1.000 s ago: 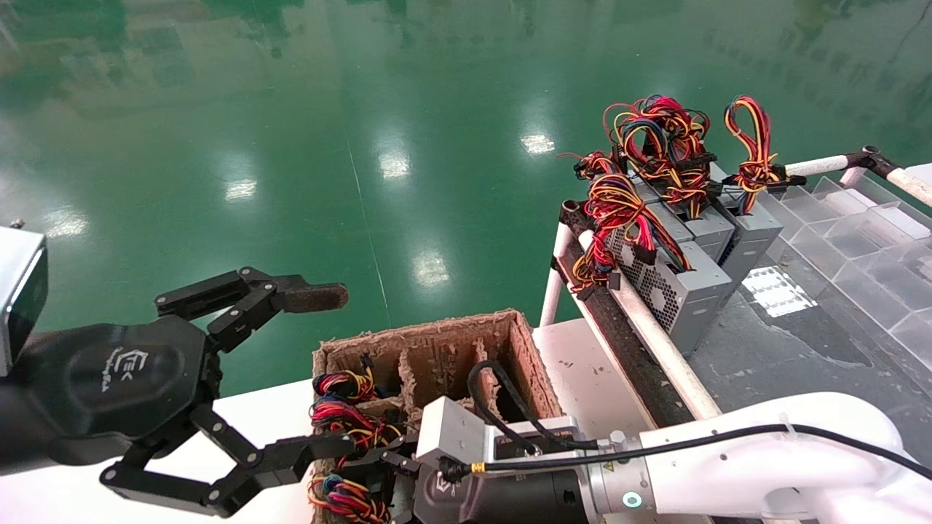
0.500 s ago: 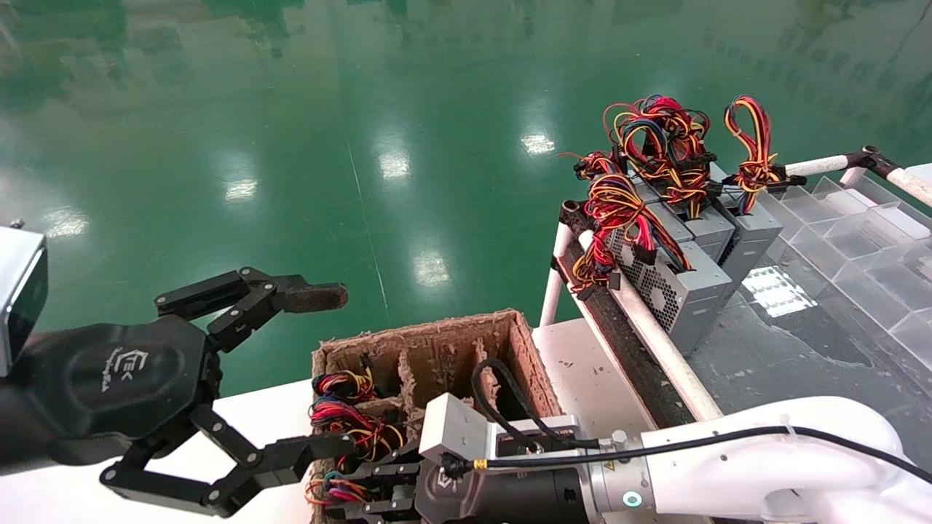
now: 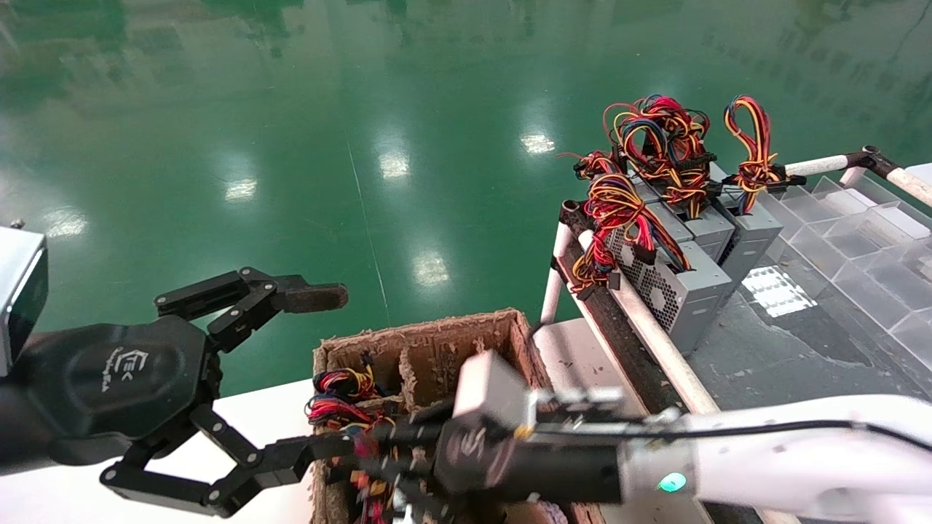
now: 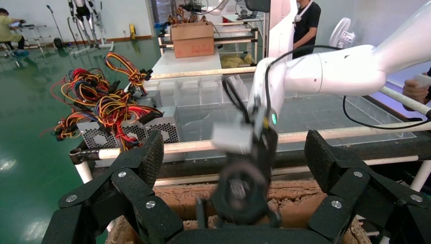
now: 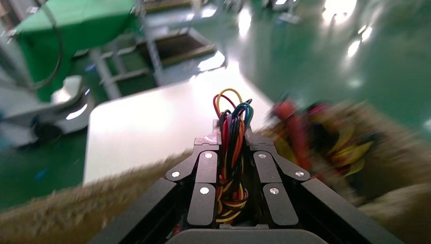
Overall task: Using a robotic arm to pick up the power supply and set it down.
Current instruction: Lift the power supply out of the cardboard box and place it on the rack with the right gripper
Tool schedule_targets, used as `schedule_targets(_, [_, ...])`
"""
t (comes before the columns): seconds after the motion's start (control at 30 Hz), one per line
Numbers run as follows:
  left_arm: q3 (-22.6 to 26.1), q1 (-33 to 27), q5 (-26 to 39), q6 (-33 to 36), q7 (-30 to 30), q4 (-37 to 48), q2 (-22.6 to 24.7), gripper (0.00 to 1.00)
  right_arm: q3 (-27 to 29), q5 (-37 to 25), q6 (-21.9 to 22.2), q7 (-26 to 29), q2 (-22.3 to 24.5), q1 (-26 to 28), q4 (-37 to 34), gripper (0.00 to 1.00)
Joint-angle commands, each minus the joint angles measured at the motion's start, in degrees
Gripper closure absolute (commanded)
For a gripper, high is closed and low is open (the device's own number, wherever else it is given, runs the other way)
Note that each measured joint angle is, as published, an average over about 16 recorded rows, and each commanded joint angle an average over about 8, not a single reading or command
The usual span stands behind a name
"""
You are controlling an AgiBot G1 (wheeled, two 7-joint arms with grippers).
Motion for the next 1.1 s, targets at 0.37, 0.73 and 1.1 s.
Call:
schedule_targets(0.37, [0.0,0.0,0.0,0.0,0.0,0.0,0.0,0.0,8.9,10.6,0.8,1.4,7.3,-0.4,6.4,1.0])
schedule_targets(0.73, [0.0,0.0,0.0,0.0,0.0,0.0,0.0,0.0,16.9,17.9,-1.2,-0.6,15.3,2.4,5.5,1.0])
schedule_targets(1.1, [0.0,0.0,0.0,0.0,0.0,0.0,0.0,0.0,19.8,17.5,-5.3,-3.6,24.0,4.3,-2.2,1.0])
